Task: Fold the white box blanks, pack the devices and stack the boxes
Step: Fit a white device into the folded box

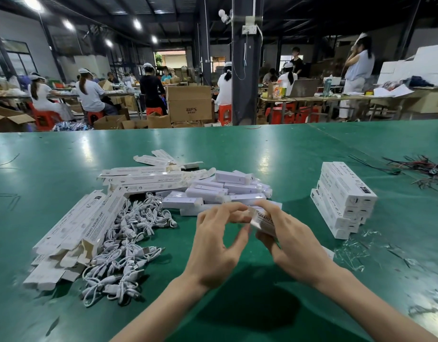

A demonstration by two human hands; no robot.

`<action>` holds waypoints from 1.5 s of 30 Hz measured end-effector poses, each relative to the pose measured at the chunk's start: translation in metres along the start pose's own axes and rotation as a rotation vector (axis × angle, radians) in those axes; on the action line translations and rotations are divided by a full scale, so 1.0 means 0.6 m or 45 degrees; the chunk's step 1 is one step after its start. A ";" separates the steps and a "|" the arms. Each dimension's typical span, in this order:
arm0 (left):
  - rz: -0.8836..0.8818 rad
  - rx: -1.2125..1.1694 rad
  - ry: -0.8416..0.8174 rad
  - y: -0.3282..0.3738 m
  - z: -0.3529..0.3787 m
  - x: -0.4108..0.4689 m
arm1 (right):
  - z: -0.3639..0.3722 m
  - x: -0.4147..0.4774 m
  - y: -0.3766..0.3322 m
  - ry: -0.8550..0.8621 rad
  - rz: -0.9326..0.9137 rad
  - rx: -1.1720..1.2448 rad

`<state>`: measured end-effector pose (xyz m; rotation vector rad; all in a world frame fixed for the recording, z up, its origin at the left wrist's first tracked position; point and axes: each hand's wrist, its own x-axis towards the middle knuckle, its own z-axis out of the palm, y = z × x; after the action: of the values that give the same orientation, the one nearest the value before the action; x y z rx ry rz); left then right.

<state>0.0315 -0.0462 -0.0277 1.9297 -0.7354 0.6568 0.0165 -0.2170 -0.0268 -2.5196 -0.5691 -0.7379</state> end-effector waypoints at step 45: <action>-0.779 0.690 -1.174 -0.144 -0.195 0.064 | 0.026 -0.002 -0.011 0.240 -0.144 0.001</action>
<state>0.1036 0.0831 -0.0016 2.7988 -0.4464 -0.5227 0.0186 -0.2036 -0.0373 -2.3986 -0.6482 -1.0034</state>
